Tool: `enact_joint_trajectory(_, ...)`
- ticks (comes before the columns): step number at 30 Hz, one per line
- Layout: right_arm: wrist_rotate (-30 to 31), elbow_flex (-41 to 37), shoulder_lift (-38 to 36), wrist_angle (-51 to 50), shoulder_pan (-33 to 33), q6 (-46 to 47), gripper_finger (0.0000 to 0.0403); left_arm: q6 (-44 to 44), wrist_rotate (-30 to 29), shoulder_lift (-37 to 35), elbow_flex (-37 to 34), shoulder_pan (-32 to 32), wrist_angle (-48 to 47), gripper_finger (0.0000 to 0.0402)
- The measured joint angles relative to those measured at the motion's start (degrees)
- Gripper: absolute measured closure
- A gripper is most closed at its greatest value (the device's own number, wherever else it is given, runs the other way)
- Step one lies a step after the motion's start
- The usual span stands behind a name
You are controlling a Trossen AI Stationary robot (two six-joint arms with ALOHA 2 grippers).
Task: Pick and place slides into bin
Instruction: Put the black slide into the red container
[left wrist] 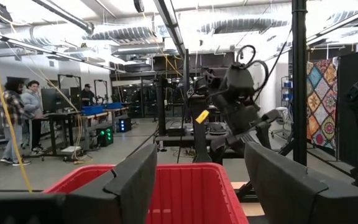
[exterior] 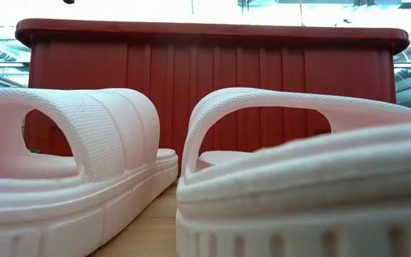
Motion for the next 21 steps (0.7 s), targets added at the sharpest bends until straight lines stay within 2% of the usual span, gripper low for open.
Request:
enact_joint_trajectory(11,-0.4,-9.8,0.5,-0.2,5.4,8.9,0.0195,-0.2,-0.1,0.0,0.0,0.0,-0.9,0.0151)
enact_joint_trajectory(18,-1.8,-15.2,0.2,5.1,7.2,12.3,0.0195,-0.2,-2.1,0.0,0.0,0.0,-1.3,0.0151)
enact_joint_trajectory(21,-4.5,-16.0,0.4,6.7,7.9,12.9,0.0195,-0.2,-2.1,0.0,0.0,0.0,-1.3,0.0151)
